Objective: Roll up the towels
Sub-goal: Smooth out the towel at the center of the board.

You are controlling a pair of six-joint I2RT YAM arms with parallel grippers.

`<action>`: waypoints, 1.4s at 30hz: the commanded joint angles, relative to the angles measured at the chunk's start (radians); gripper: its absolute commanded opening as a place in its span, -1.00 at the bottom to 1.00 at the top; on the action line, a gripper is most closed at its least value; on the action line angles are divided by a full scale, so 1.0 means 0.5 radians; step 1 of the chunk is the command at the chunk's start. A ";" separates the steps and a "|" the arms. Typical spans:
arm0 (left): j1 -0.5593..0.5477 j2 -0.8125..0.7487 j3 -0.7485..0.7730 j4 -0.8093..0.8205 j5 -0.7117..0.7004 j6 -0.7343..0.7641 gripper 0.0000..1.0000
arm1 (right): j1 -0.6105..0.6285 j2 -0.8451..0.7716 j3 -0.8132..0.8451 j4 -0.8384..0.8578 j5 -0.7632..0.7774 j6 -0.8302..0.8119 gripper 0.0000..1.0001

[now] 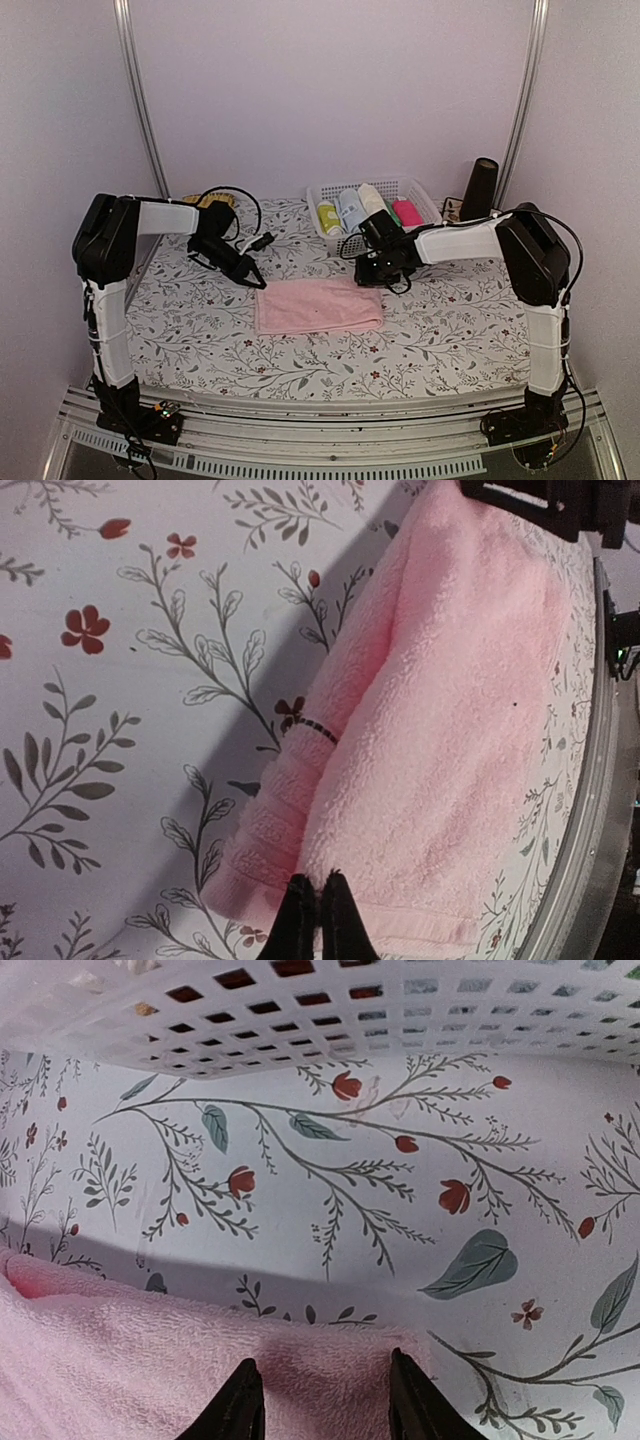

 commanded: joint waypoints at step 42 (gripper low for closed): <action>-0.317 0.199 0.271 0.270 0.544 -0.177 0.68 | -0.171 -0.329 -0.799 1.040 -1.527 0.144 0.98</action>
